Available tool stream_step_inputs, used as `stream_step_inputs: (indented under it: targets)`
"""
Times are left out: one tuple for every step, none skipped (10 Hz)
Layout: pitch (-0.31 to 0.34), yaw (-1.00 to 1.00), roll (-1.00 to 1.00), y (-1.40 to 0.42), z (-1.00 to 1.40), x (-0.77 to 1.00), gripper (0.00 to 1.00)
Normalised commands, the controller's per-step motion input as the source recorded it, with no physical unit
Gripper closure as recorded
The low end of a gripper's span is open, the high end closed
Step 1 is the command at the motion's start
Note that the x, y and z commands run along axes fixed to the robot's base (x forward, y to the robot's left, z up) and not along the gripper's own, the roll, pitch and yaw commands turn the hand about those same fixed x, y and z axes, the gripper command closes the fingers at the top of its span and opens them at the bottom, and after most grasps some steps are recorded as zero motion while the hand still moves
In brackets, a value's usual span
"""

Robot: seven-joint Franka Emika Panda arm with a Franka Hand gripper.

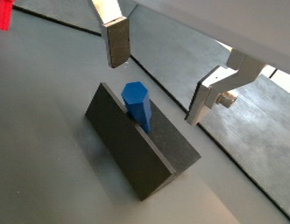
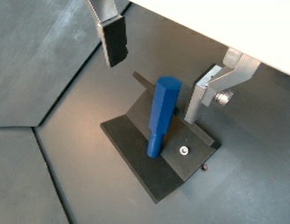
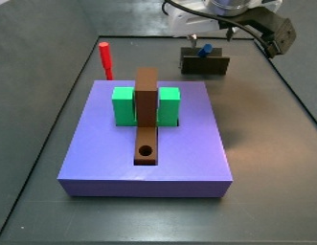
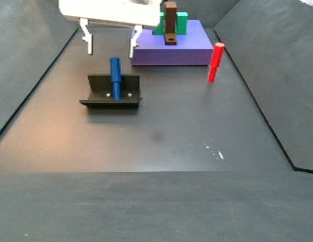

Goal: Pick up the blue object. Move up. Place the blue object on the fixture. Regrasp the blue object. Move to above the board. Insert the blue object.
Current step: Regrasp the blue object.

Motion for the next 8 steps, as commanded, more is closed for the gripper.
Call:
stream_step_inputs:
  targets:
    - [0.0, 0.25, 0.28, 0.0, -0.11, 0.0, 0.0]
    - [0.0, 0.35, 0.43, 0.0, -0.12, 0.0, 0.0]
    - [0.0, 0.38, 0.47, -0.02, -0.09, 0.0, 0.0]
    - [0.0, 0.35, 0.37, -0.14, -0.15, 0.05, 0.0]
    - [0.0, 0.27, 0.29, -0.15, -0.12, 0.17, 0.0]
    - [0.026, 0.13, 0.26, -0.1, -0.1, 0.23, 0.0]
    - [0.029, 0.06, 0.21, -0.05, -0.09, 0.23, 0.0]
    - [0.037, 0.02, 0.24, -0.01, -0.13, 0.21, 0.0]
